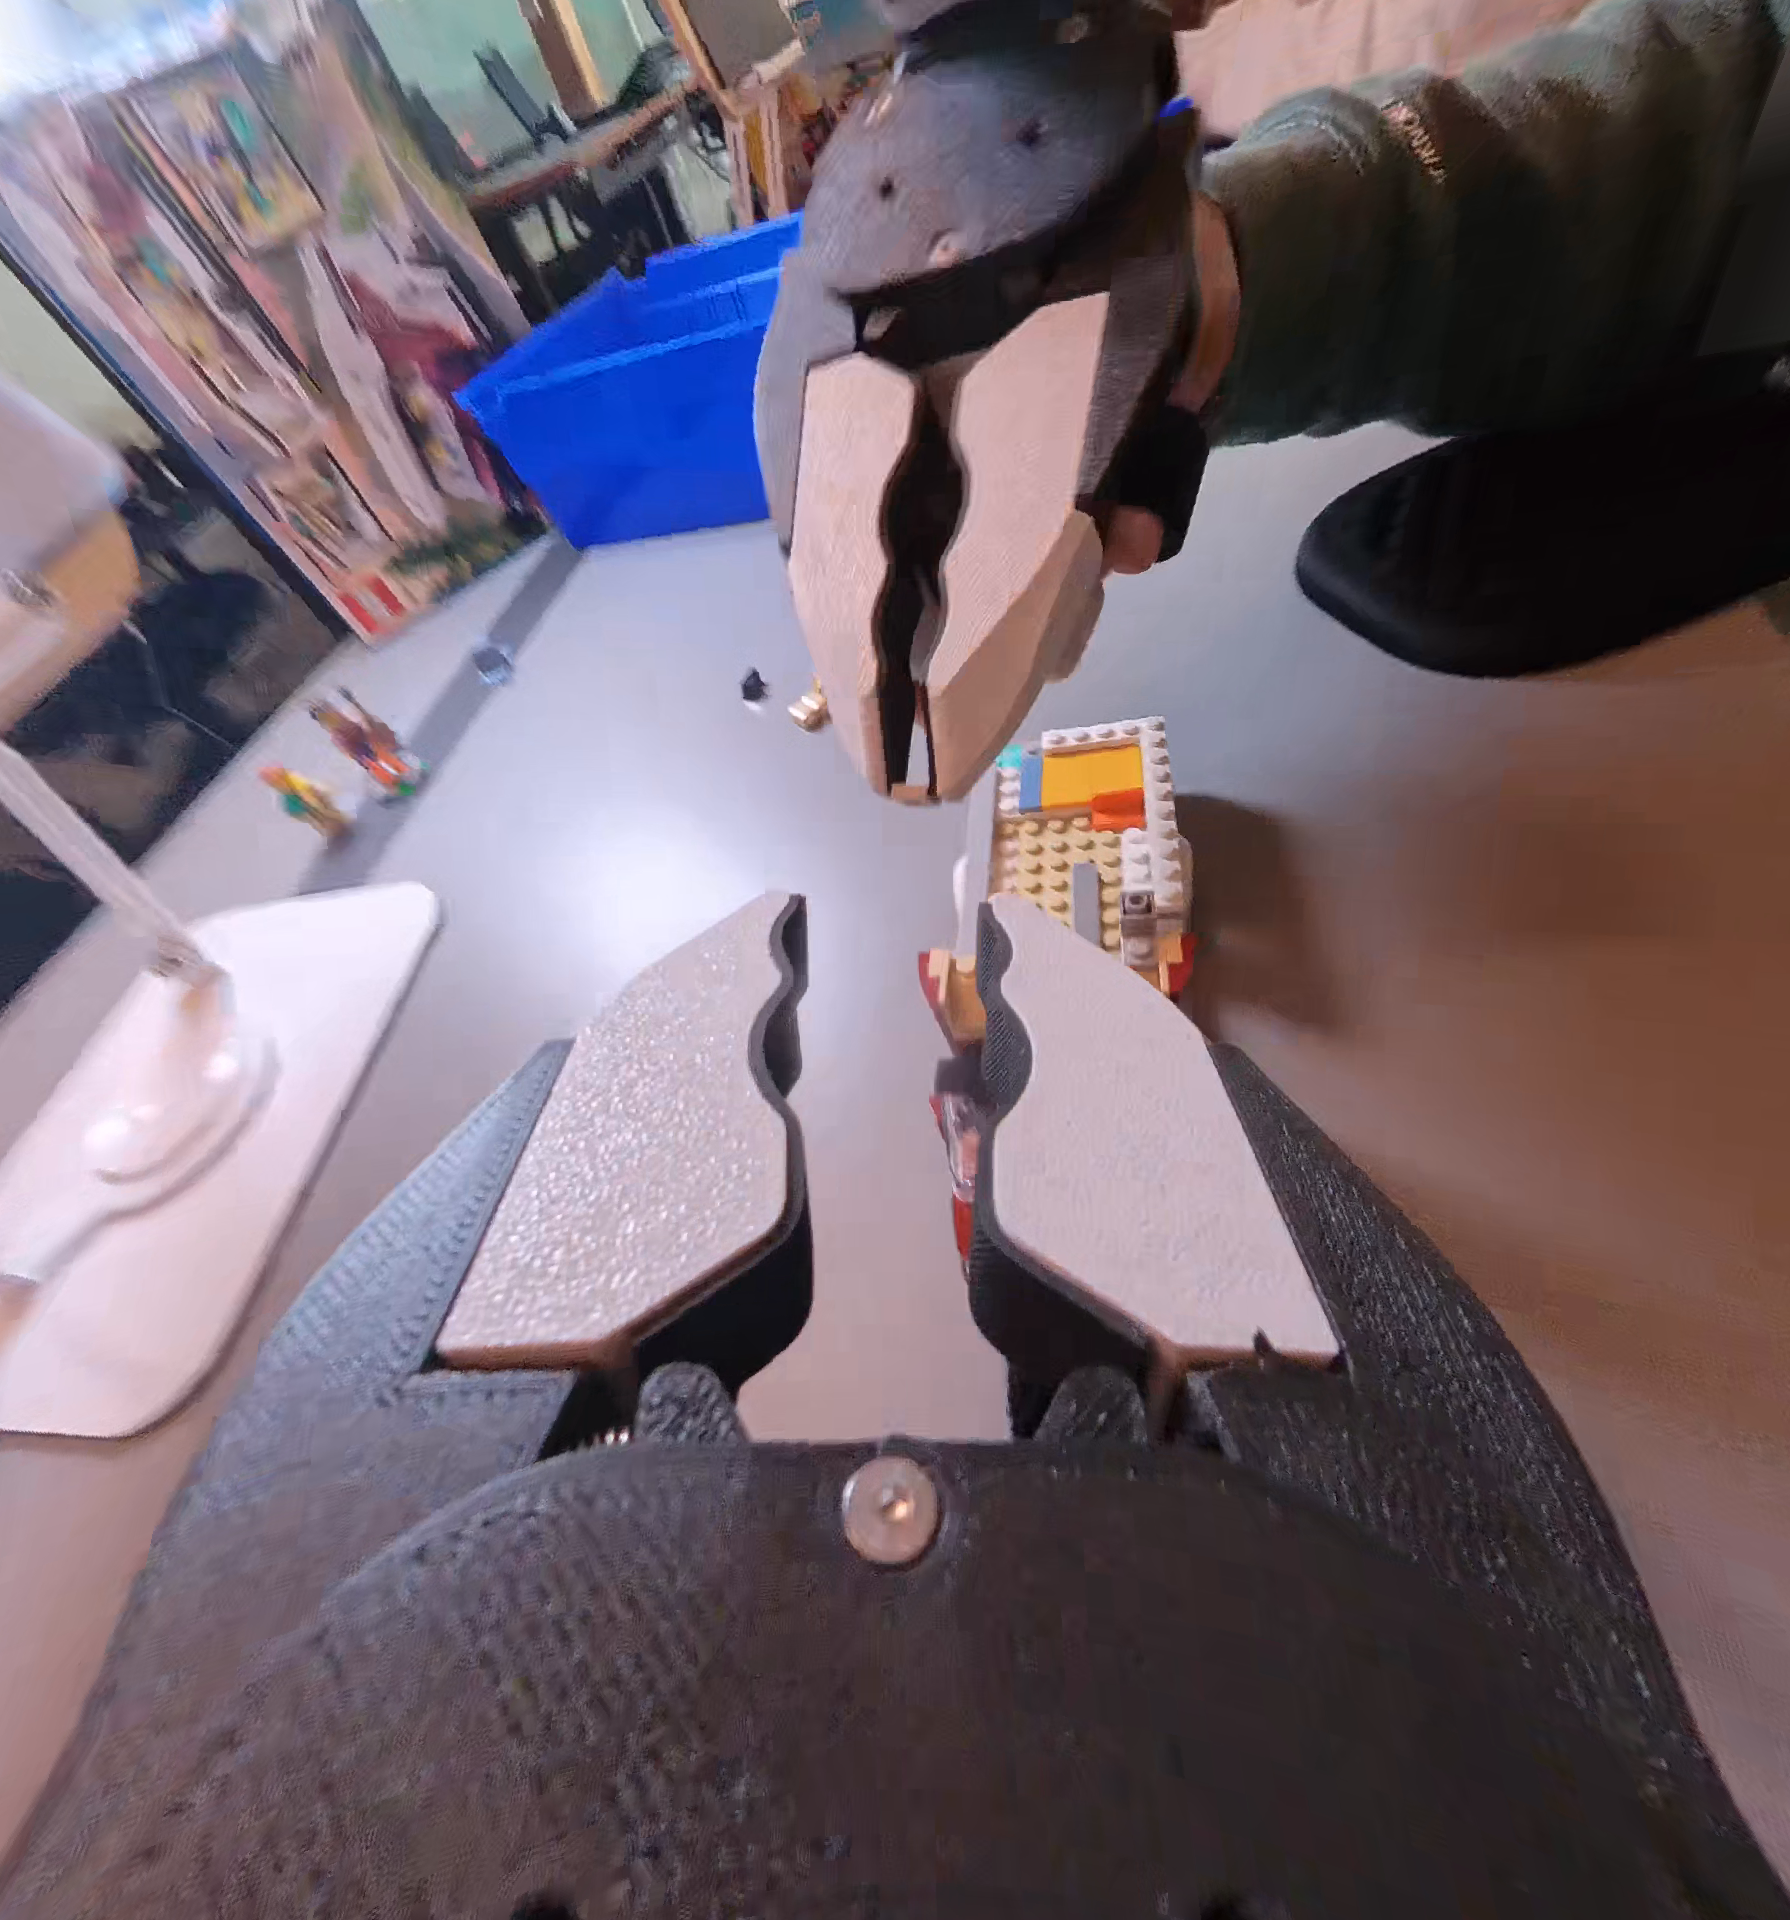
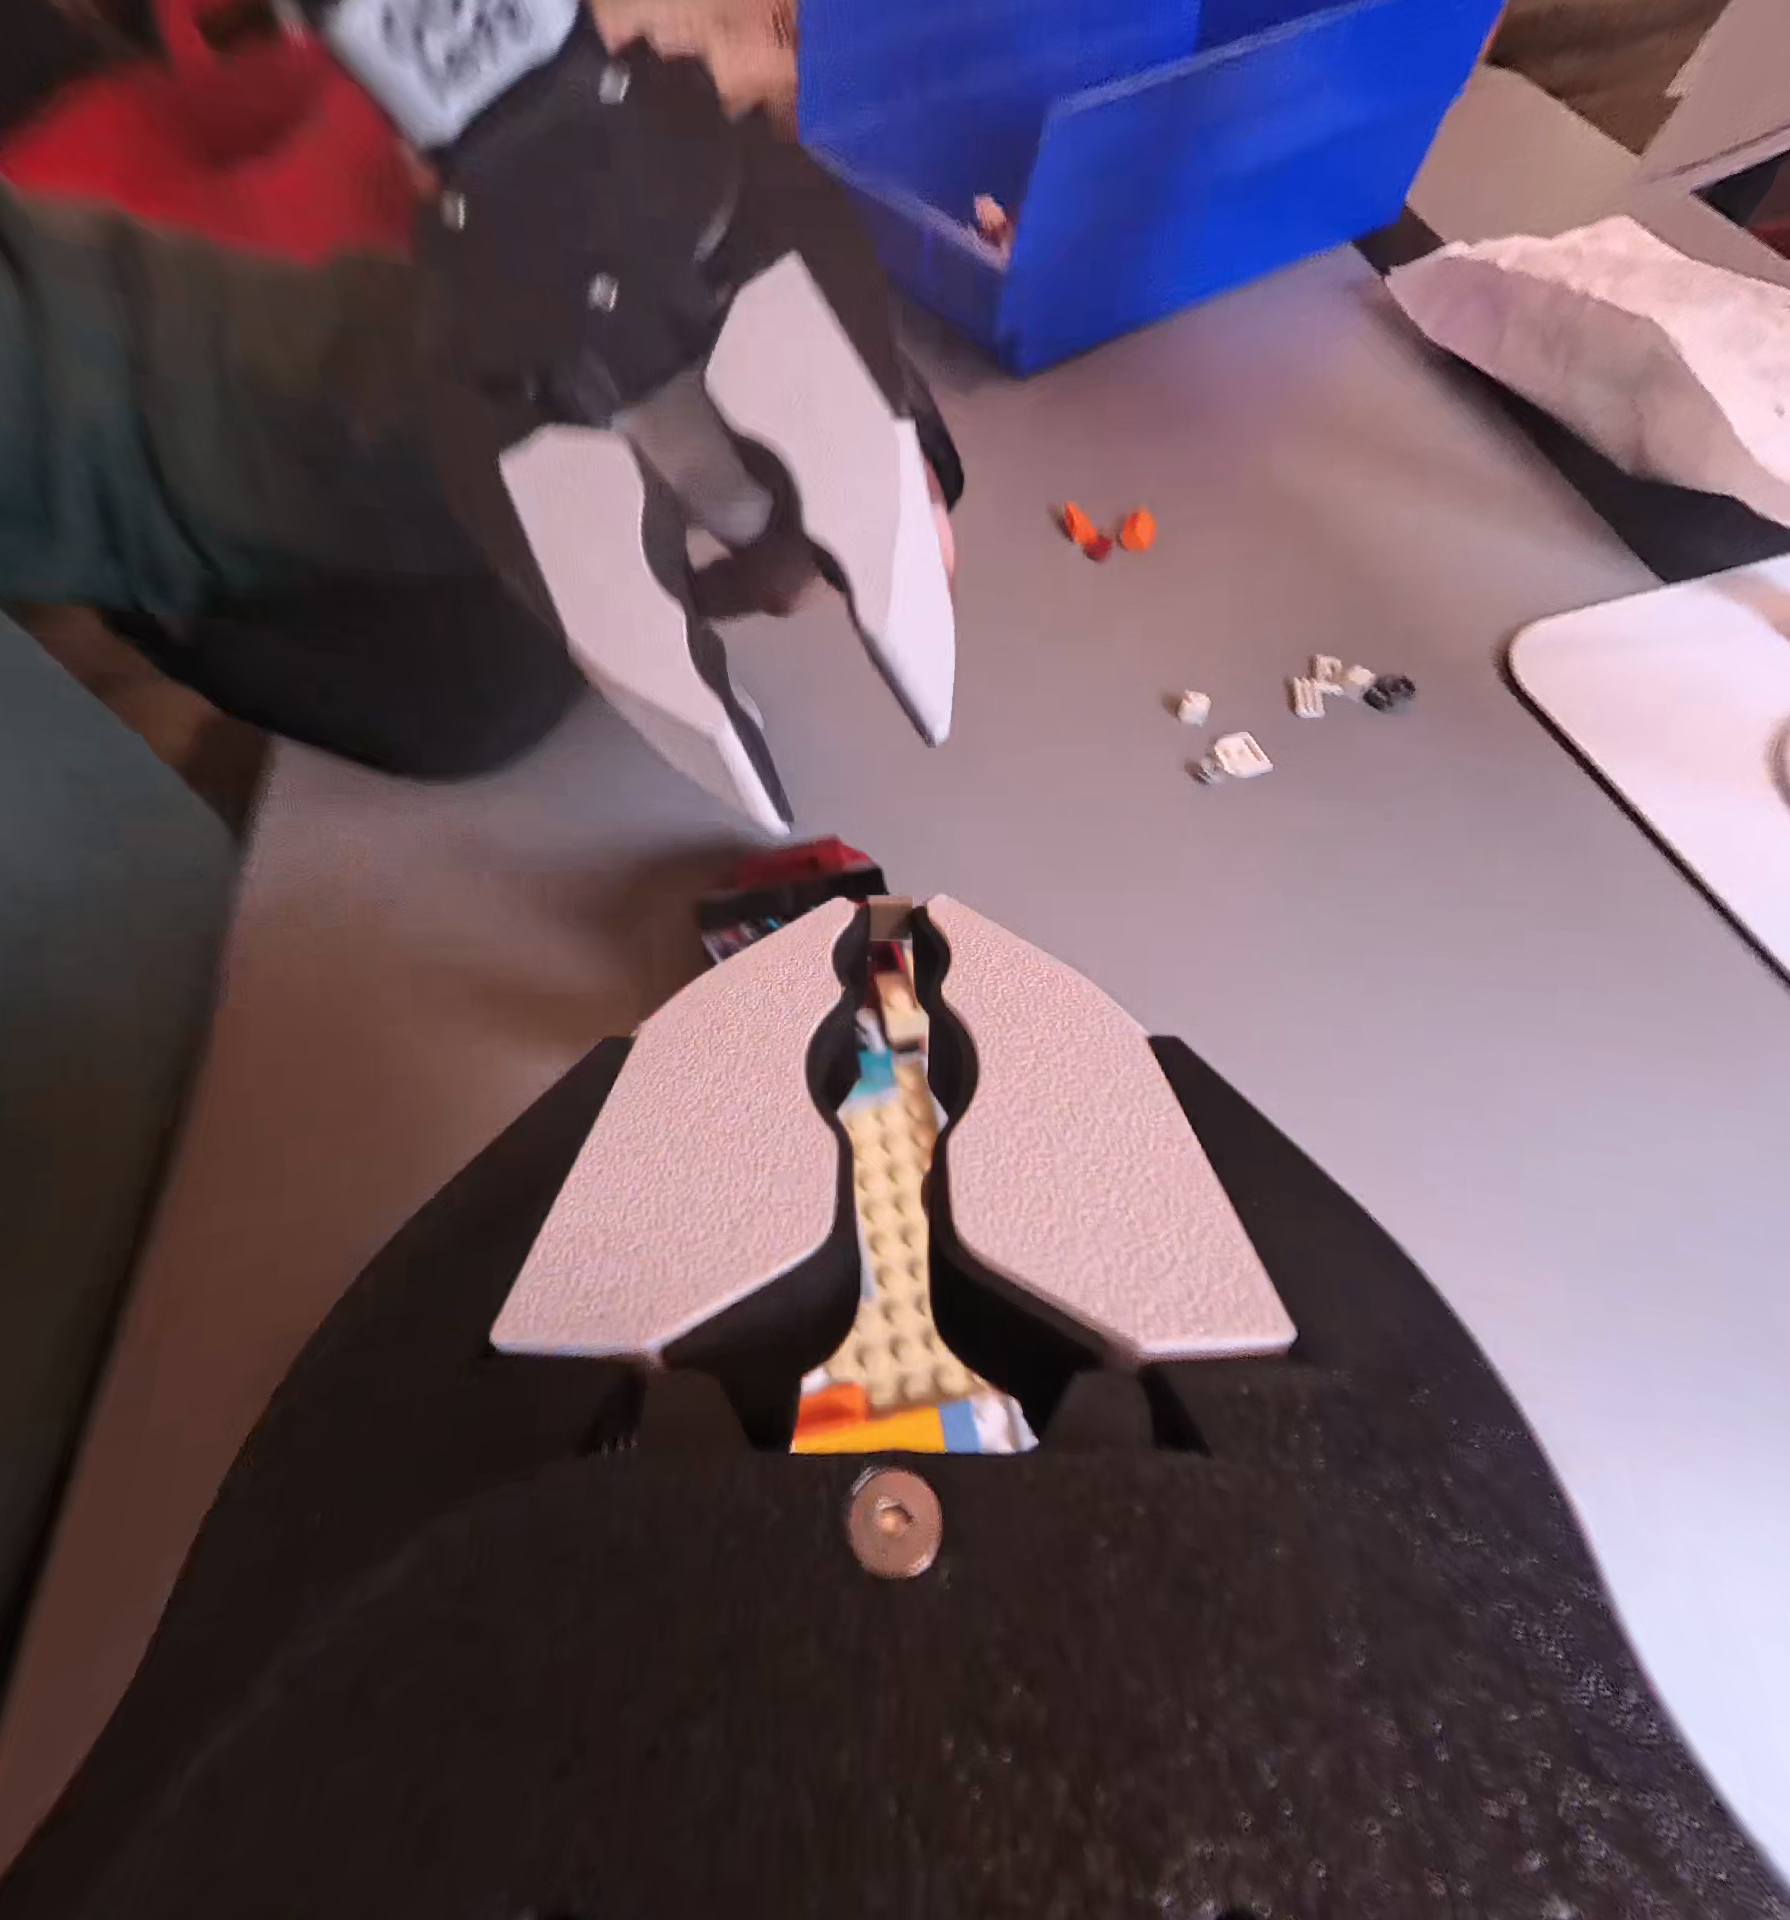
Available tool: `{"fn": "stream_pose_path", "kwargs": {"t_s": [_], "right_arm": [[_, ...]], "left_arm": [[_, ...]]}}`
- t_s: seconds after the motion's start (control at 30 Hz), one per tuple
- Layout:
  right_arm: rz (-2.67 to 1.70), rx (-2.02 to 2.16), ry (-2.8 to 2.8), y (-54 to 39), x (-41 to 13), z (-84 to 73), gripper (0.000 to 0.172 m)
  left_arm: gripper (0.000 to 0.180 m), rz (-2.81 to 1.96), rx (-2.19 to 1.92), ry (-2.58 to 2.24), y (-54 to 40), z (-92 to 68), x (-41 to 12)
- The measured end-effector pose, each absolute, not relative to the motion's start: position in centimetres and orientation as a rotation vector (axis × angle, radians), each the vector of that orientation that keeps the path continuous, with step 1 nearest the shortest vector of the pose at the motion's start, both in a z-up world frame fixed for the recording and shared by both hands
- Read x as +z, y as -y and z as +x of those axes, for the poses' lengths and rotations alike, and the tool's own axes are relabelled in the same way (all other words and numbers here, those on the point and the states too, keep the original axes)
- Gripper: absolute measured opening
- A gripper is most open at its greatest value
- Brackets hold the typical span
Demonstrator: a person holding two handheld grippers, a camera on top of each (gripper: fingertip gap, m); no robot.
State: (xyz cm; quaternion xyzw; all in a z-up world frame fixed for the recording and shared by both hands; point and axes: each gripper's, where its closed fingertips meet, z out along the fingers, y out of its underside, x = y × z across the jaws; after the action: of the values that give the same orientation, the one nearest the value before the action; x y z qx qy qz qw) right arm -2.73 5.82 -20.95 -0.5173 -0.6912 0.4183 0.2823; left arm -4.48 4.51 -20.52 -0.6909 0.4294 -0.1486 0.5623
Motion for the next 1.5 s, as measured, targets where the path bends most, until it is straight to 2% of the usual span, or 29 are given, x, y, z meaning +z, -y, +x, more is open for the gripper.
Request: {"fn": "stream_pose_path", "kwargs": {"t_s": [0.07, 0.27, 0.4, 0.57, 0.67, 0.87, 1.07, 1.23, 1.5], "right_arm": [[-1.422, 1.265, 1.797, -4.9, -20.2, -3.2, 0.008], [-1.525, 1.474, 1.732, -2.7, -19.1, -3.6, 0.008], [-1.545, 1.556, 1.696, -2.4, -18.7, -3.3, 0.008], [-1.592, 1.617, 1.643, -2.7, -18.6, -3.4, 0.013], [-1.595, 1.518, 1.634, -3.7, -18.9, -3.2, 0.022], [-1.553, 1.014, 1.723, -5.5, -21.8, -0.1, 0.023], [-1.682, 0.876, 1.772, -6.6, -25.4, 3.0, 0.018], [-1.685, 0.831, 1.844, -6.7, -26.2, 3.6, 0.017], [-1.621, 0.712, 1.988, -6.3, -27.5, 2.9, 0.010]], "left_arm": [[0.024, -1.534, -0.195, -1.083, -4.1, -3.5, -19.6], [0.020, -1.414, 0.157, -1.238, -3.5, -2.5, -19.6], [0.010, -1.362, 0.191, -1.240, -3.3, -2.3, -18.9], [0.009, -1.364, 0.159, -1.215, -3.5, -2.4, -18.9], [0.009, -1.412, 0.086, -1.148, -4.0, -3.3, -18.8], [0.008, -1.751, 0.047, -0.805, -8.3, -13.1, -21.6], [0.009, -2.133, 0.041, -0.651, -10.7, -18.9, -29.1], [0.009, -2.244, 0.055, -0.526, -11.7, -20.3, -30.5], [0.033, -2.217, 0.025, -0.505, -11.2, -20.2, -29.4]]}}
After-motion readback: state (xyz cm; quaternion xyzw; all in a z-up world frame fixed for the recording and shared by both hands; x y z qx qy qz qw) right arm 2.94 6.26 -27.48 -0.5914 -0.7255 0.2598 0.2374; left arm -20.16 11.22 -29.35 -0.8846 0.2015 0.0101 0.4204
